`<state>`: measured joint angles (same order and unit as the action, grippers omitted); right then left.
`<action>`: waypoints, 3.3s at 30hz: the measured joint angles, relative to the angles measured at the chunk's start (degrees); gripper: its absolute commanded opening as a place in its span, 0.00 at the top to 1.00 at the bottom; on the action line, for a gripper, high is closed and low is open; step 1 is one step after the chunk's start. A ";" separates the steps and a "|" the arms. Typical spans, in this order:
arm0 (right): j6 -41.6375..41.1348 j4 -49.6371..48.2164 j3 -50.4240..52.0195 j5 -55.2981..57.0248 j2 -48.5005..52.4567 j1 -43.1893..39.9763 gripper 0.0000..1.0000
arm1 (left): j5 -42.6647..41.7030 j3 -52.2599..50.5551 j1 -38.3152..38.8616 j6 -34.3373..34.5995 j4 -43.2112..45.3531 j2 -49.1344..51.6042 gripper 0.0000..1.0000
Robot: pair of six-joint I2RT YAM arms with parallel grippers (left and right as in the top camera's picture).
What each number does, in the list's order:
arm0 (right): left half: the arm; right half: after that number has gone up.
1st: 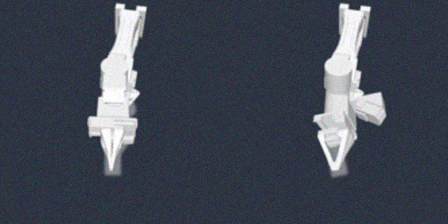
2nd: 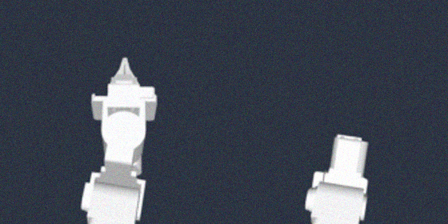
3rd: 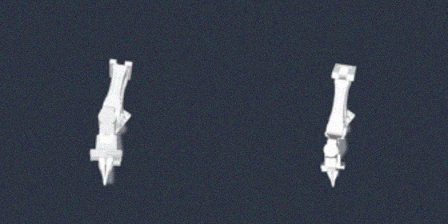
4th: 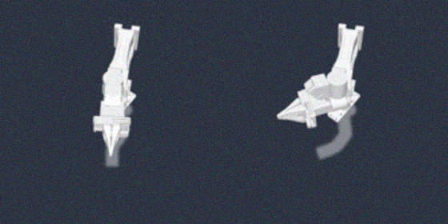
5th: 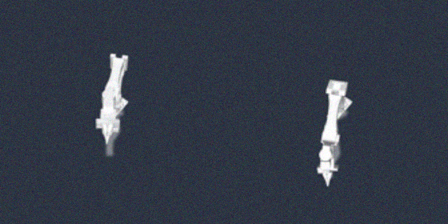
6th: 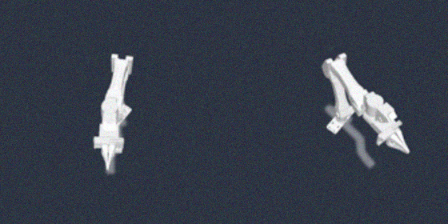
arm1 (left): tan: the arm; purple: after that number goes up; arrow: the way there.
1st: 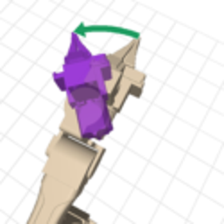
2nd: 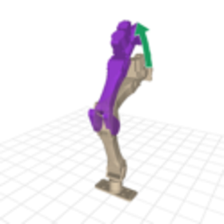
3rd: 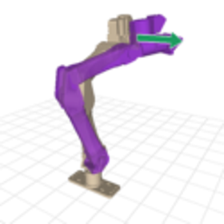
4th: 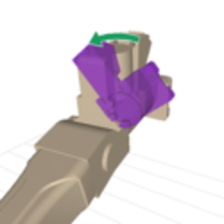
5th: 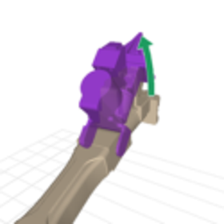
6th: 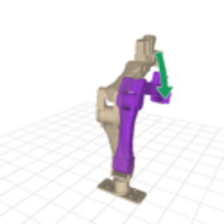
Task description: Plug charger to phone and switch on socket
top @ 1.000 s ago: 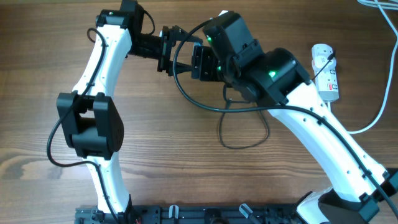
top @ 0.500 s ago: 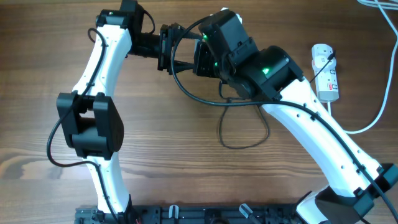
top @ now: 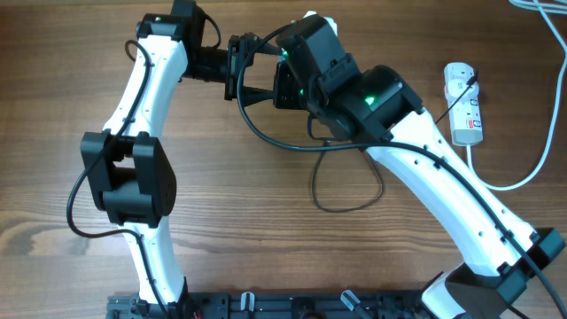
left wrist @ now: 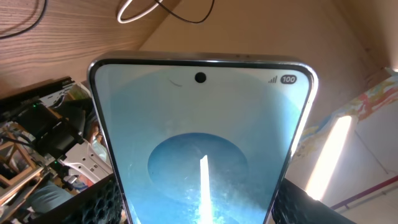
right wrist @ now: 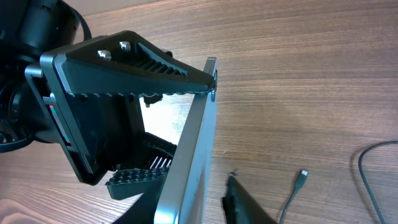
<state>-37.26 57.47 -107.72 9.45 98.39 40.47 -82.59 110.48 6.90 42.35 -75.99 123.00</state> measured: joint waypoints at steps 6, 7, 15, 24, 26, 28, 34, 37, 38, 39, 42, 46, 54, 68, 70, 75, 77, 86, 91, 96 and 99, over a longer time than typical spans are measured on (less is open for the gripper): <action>0.24 -0.04 0.00 0.02 0.00 0.07 0.77 | 0.00 0.00 0.00 0.02 0.00 0.00 0.22; 0.26 -0.07 0.00 0.02 0.00 0.15 0.77 | 0.00 0.00 0.00 0.02 0.00 0.00 0.22; 0.81 -0.07 0.00 0.04 0.00 1.03 0.89 | -0.02 0.00 0.00 0.02 0.00 0.00 0.22; 1.29 0.04 0.00 1.29 0.00 0.92 0.96 | -0.46 0.00 -0.37 0.44 0.00 0.00 0.11; 0.22 -0.09 0.00 1.29 0.02 0.92 0.96 | -1.05 0.00 -0.31 0.42 0.02 -0.02 0.00; -2.45 -0.22 0.00 1.25 0.04 0.92 0.96 | -1.49 0.00 -0.31 0.39 0.15 -0.02 0.00; -21.97 -0.70 0.00 1.42 0.04 -0.70 0.96 | -1.68 0.00 -0.26 0.63 0.15 -0.02 0.00; -32.17 -0.70 0.00 1.62 0.04 -2.56 0.96 | -0.39 0.00 -0.26 0.63 0.15 -0.02 0.06; -35.47 -0.70 0.00 1.73 0.04 -3.15 0.96 | 0.31 0.00 -0.26 0.61 0.15 -0.02 0.10; -38.64 -0.66 0.00 1.86 0.02 -3.58 0.96 | 0.96 0.00 -0.26 0.52 0.13 -0.02 0.13; -46.31 -0.50 0.00 2.23 0.02 -4.15 0.96 | 1.99 0.00 -0.26 0.96 0.13 -0.02 0.30; -51.47 -0.48 0.02 1.95 0.02 -4.13 0.96 | 2.62 0.00 -0.26 3.58 0.15 -0.02 0.34; -61.61 3.37 0.02 0.63 0.02 -4.15 0.96 | 1.46 0.00 -0.26 7.21 0.15 -0.02 0.32; -69.33 0.79 0.02 -4.31 0.02 -4.13 0.96 | 0.22 0.00 -0.26 8.13 0.13 -0.02 0.41; -70.66 0.79 0.02 -4.50 0.02 -3.93 0.95 | 0.22 0.00 -0.26 8.44 0.15 -0.02 0.41; -72.35 0.79 0.02 -4.57 0.02 -2.89 0.96 | 0.24 0.00 -0.26 8.63 0.15 -0.02 0.43; -72.65 0.79 0.02 -4.59 0.02 -2.62 0.96 | 0.24 0.00 -0.26 8.76 0.15 -0.02 0.45; -72.70 0.79 0.02 -4.74 0.02 -2.62 0.96 | 0.24 0.00 -0.26 9.05 0.15 -0.02 0.56; -72.70 0.76 0.02 -4.83 0.02 -2.62 0.96 | 0.24 0.00 -0.26 9.22 0.15 -0.02 0.66; -72.76 0.52 0.02 -4.96 0.02 -2.64 0.91 | 0.28 0.00 -0.26 9.31 0.15 -0.02 0.86; -72.96 0.15 0.02 -4.98 0.02 -2.75 0.63 | 0.52 -0.04 -0.26 8.92 0.15 -0.02 0.96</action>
<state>-110.21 57.63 -107.70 4.47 98.41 37.71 -82.06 110.43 6.63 51.27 -75.83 122.98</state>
